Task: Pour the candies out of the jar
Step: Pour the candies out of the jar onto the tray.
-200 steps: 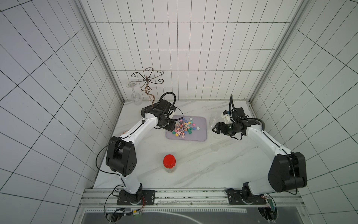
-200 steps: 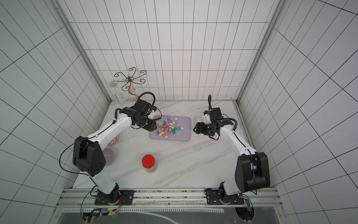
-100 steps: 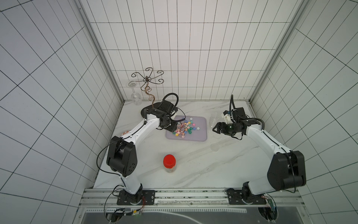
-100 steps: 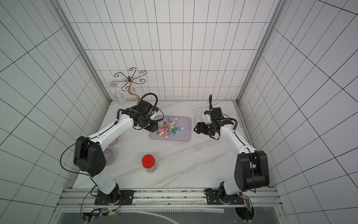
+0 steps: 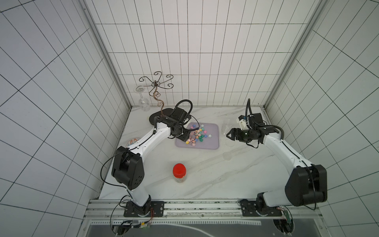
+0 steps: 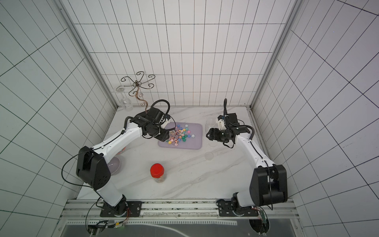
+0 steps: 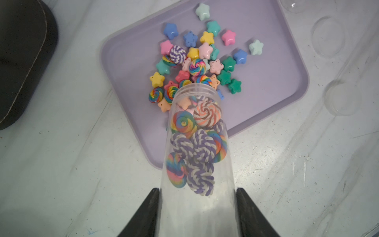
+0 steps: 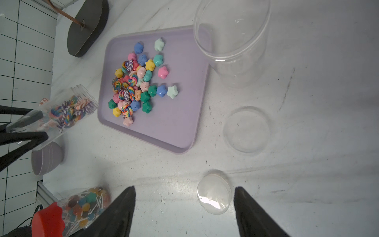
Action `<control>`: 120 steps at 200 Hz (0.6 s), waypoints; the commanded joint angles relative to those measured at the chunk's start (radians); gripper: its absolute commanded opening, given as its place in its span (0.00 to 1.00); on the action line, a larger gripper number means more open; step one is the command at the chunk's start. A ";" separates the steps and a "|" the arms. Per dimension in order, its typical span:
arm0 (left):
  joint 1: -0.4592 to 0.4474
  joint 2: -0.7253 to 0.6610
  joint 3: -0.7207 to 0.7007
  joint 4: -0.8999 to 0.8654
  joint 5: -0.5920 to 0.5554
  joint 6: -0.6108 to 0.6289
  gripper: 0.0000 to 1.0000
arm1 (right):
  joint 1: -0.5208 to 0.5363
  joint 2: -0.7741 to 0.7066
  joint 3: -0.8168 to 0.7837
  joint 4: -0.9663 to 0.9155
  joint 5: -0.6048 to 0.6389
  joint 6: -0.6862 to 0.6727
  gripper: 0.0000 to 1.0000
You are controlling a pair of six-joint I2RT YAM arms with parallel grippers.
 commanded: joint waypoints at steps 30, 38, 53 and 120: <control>0.006 0.028 -0.003 0.020 -0.046 0.020 0.29 | -0.012 -0.060 -0.033 0.013 -0.004 -0.020 0.77; 0.002 0.060 0.086 -0.070 -0.046 0.021 0.28 | -0.014 -0.065 -0.035 0.014 -0.006 -0.022 0.77; -0.013 0.042 0.149 -0.088 -0.049 0.023 0.25 | -0.014 -0.068 -0.035 0.014 -0.013 -0.026 0.77; -0.016 -0.018 0.015 0.011 -0.029 -0.007 0.25 | -0.015 -0.058 -0.044 0.018 -0.035 -0.031 0.77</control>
